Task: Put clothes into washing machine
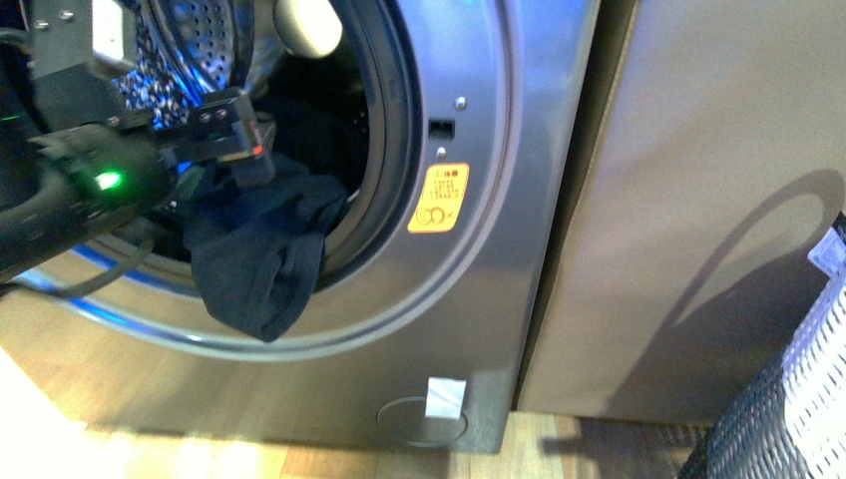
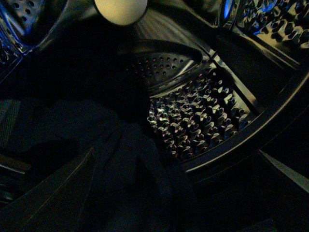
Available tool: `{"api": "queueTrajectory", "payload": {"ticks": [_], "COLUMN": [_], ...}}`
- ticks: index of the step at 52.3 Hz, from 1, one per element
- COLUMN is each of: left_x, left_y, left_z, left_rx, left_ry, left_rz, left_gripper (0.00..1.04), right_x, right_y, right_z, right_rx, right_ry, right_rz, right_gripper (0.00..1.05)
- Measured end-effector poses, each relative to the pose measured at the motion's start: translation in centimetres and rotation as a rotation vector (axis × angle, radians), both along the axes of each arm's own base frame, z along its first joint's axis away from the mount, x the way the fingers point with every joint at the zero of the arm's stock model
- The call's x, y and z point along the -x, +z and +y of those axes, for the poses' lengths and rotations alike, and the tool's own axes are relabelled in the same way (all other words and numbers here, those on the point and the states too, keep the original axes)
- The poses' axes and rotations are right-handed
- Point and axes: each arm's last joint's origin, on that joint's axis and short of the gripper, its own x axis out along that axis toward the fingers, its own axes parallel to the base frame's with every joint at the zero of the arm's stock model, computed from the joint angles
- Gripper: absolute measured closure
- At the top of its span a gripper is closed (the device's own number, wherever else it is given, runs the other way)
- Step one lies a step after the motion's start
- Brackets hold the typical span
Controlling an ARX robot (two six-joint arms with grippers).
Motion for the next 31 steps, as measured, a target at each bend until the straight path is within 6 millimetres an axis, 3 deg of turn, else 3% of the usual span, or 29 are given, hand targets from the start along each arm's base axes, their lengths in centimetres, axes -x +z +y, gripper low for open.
{"api": "queueTrajectory", "payload": {"ticks": [31], "left_x": [6.0], "left_y": [6.1], "left_z": [-0.2], "left_rx": [-0.002], "left_ry": [-0.052], "left_rz": [-0.076], "left_gripper": [0.07], "right_x": [0.0], "right_y": [0.0], "right_z": [0.0], "right_rx": [0.0], "right_ry": [0.0], "right_rz": [0.0], "right_gripper": [1.02]}}
